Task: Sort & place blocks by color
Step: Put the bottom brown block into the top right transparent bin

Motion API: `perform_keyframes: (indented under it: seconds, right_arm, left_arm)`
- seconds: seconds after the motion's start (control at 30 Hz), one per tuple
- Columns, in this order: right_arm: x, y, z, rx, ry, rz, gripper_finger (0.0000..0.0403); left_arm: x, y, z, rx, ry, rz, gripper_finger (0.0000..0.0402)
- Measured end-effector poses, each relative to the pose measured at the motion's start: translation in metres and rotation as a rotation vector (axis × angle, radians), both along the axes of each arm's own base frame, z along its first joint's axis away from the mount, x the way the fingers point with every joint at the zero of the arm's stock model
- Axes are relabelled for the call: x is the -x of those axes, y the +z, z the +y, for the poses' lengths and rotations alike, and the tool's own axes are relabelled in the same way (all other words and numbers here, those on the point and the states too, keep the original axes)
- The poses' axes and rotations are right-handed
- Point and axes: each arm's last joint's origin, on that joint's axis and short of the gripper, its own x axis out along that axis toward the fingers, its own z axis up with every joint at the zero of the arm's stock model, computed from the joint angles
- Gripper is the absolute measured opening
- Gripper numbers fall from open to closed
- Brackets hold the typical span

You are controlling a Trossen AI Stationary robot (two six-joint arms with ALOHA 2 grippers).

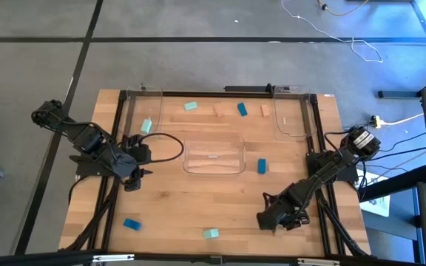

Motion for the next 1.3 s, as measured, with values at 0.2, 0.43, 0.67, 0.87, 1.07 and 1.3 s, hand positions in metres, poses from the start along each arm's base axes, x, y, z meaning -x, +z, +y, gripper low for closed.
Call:
perform_keyframes:
  seconds: [0.2,0.43,0.67,0.87,1.07,1.3]
  right_arm:
    - [0.001,-0.001,-0.001,0.025,-0.006,-0.003,0.0273]
    - [-0.002,-0.019,0.004,0.048,-0.016,0.040,0.0273]
    - [-0.007,-0.036,0.007,0.056,0.030,0.042,0.0270]
    - [-0.007,-0.038,0.007,0.058,0.045,0.036,0.0203]
    - [-0.007,-0.038,0.007,0.057,0.086,0.018,0.0132]
    - [-0.007,-0.038,0.006,0.074,0.134,-0.011,0.0132]
  left_arm:
    - [0.000,0.000,0.000,0.000,0.000,0.000,0.0167]
    - [0.000,0.000,-0.001,0.018,-0.015,0.011,0.0167]
    - [0.000,0.000,-0.001,0.019,-0.015,0.011,0.0167]
    - [0.000,0.000,-0.001,0.019,-0.015,0.011,0.0167]
    - [0.000,0.000,-0.001,0.019,-0.015,0.011,0.0167]
    - [0.000,0.000,-0.001,0.017,-0.014,0.010,0.0167]
